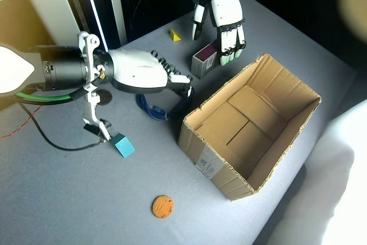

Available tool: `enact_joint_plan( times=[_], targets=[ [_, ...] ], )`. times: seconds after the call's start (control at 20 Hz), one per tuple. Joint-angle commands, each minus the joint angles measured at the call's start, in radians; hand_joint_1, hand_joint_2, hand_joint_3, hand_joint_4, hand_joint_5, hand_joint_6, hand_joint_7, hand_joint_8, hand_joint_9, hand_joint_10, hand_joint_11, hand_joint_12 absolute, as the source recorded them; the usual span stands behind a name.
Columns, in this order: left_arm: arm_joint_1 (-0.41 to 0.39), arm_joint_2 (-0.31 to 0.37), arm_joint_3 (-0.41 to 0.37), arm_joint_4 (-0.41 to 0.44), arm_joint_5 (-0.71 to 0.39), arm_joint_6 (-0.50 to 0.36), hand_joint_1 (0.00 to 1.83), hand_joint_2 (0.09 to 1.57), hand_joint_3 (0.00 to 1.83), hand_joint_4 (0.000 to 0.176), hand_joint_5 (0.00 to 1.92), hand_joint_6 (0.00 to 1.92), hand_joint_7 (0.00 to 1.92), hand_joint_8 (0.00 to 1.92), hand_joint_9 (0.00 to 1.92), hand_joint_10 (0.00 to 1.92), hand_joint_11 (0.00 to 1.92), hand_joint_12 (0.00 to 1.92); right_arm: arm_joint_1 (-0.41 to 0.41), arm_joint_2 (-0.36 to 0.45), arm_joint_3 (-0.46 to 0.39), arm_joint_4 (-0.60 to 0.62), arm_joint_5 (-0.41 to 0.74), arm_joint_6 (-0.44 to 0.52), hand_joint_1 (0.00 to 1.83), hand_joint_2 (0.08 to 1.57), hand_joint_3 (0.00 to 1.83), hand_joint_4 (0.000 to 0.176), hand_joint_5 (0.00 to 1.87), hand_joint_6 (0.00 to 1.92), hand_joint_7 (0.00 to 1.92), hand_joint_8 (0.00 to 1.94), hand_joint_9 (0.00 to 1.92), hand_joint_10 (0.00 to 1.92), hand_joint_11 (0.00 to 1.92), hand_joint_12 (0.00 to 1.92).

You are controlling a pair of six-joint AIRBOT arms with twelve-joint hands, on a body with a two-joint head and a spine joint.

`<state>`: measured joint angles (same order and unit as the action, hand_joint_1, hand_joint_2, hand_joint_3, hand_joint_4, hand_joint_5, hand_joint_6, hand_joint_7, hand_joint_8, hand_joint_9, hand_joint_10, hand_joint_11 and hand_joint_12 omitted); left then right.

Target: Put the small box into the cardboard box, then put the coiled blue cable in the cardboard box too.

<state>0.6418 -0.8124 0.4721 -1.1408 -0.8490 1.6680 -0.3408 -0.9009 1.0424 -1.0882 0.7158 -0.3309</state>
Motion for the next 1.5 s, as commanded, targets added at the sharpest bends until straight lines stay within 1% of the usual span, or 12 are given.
enact_joint_plan(
  times=[0.0, 0.2, 0.55, 0.7, 0.75, 0.85, 0.9, 0.95, 1.0, 1.2, 1.35, 1.45],
  targets=[
    [-0.006, -0.001, 0.003, 0.039, -0.072, 0.002, 1.01, 0.97, 0.0, 0.0, 0.29, 0.0, 0.39, 0.0, 0.36, 0.01, 0.0, 0.71, 0.01, 0.015, 0.003, 0.048, 0.101, 0.01, 0.4, 1.2, 0.0, 0.0, 0.48, 0.01, 0.51, 0.01, 0.51, 0.01, 0.09, 1.01],
    [-0.006, -0.027, 0.014, 0.037, -0.075, 0.007, 1.05, 0.98, 0.01, 0.0, 0.3, 0.0, 0.39, 0.0, 0.35, 0.0, 0.0, 0.64, 0.008, 0.016, 0.004, 0.046, 0.111, 0.011, 0.39, 1.21, 0.0, 0.0, 0.48, 0.0, 0.5, 0.0, 0.5, 0.0, 0.07, 1.01],
    [0.006, -0.062, 0.045, 0.037, -0.075, 0.008, 1.07, 0.96, 0.0, 0.0, 0.34, 0.01, 0.43, 0.01, 0.4, 0.01, 0.0, 0.76, 0.004, 0.018, 0.004, 0.046, 0.138, 0.012, 0.37, 1.21, 0.0, 0.0, 0.47, 0.0, 0.49, 0.0, 0.5, 0.0, 0.06, 1.05],
    [0.008, -0.064, 0.051, 0.041, -0.075, 0.008, 1.06, 1.01, 0.01, 0.0, 0.33, 0.0, 0.42, 0.0, 0.39, 0.0, 0.0, 0.72, 0.004, 0.019, 0.004, 0.046, 0.141, 0.012, 0.38, 1.2, 0.0, 0.0, 0.48, 0.01, 0.5, 0.01, 0.5, 0.01, 0.06, 1.05],
    [0.008, -0.065, 0.051, 0.041, -0.075, 0.008, 0.97, 1.07, 0.02, 0.0, 0.33, 0.0, 0.42, 0.0, 0.39, 0.0, 0.0, 0.79, 0.003, 0.019, 0.004, 0.046, 0.141, 0.012, 0.38, 1.2, 0.0, 0.0, 0.46, 0.0, 0.49, 0.0, 0.5, 0.0, 0.05, 1.05],
    [0.008, -0.066, 0.052, 0.041, -0.075, 0.008, 1.11, 1.11, 0.01, 0.0, 0.45, 0.03, 0.53, 0.03, 0.51, 0.05, 0.0, 1.05, 0.003, 0.019, 0.004, 0.046, 0.142, 0.012, 0.37, 1.21, 0.0, 0.0, 0.43, 0.0, 0.46, 0.0, 0.46, 0.0, 0.03, 1.03],
    [0.007, -0.067, 0.052, 0.04, -0.075, 0.008, 1.19, 1.11, 0.0, 0.0, 0.6, 0.04, 0.67, 0.05, 0.65, 0.1, 0.09, 1.15, 0.003, 0.019, 0.004, 0.046, 0.143, 0.012, 0.35, 1.22, 0.0, 0.0, 0.42, 0.0, 0.45, 0.0, 0.45, 0.0, 0.02, 1.02],
    [0.007, -0.068, 0.052, 0.04, -0.075, 0.008, 1.32, 1.17, 0.0, 0.0, 0.71, 0.98, 0.84, 0.91, 0.78, 1.11, 0.37, 1.21, 0.003, 0.019, 0.004, 0.046, 0.143, 0.012, 0.36, 1.21, 0.0, 0.0, 0.43, 0.0, 0.45, 0.0, 0.45, 0.0, 0.04, 1.0],
    [0.006, -0.072, 0.053, 0.04, -0.077, 0.008, 1.34, 1.21, 0.0, 0.0, 0.7, 1.2, 0.79, 1.25, 0.73, 1.42, 0.45, 1.3, 0.003, 0.019, 0.004, 0.046, 0.143, 0.012, 0.35, 1.22, 0.0, 0.0, 0.43, 0.0, 0.45, 0.0, 0.46, 0.0, 0.04, 1.0],
    [0.004, -0.075, 0.054, 0.04, -0.082, 0.008, 1.35, 1.21, 0.0, 0.0, 0.76, 1.15, 0.81, 1.31, 0.73, 1.53, 0.57, 1.48, 0.003, 0.019, 0.004, 0.046, 0.143, 0.012, 0.34, 1.22, 0.0, 0.0, 0.41, 0.0, 0.44, 0.0, 0.44, 0.0, 0.03, 1.0],
    [-0.002, -0.072, 0.059, 0.055, -0.083, 0.008, 1.35, 1.2, 0.0, 0.0, 0.78, 1.11, 0.83, 1.28, 0.72, 1.56, 0.53, 1.61, 0.001, 0.021, 0.004, 0.029, 0.158, 0.012, 0.32, 1.23, 0.0, 0.0, 0.38, 0.0, 0.39, 0.0, 0.39, 0.0, 0.0, 0.96],
    [-0.013, -0.054, 0.059, 0.072, -0.083, 0.009, 1.35, 1.21, 0.0, 0.0, 0.75, 1.16, 0.83, 1.29, 0.7, 1.59, 0.52, 1.64, -0.001, 0.021, 0.004, 0.024, 0.161, 0.006, 0.32, 1.23, 0.0, 0.0, 0.41, 0.0, 0.43, 0.0, 0.43, 0.01, 0.01, 1.03]
  ],
)
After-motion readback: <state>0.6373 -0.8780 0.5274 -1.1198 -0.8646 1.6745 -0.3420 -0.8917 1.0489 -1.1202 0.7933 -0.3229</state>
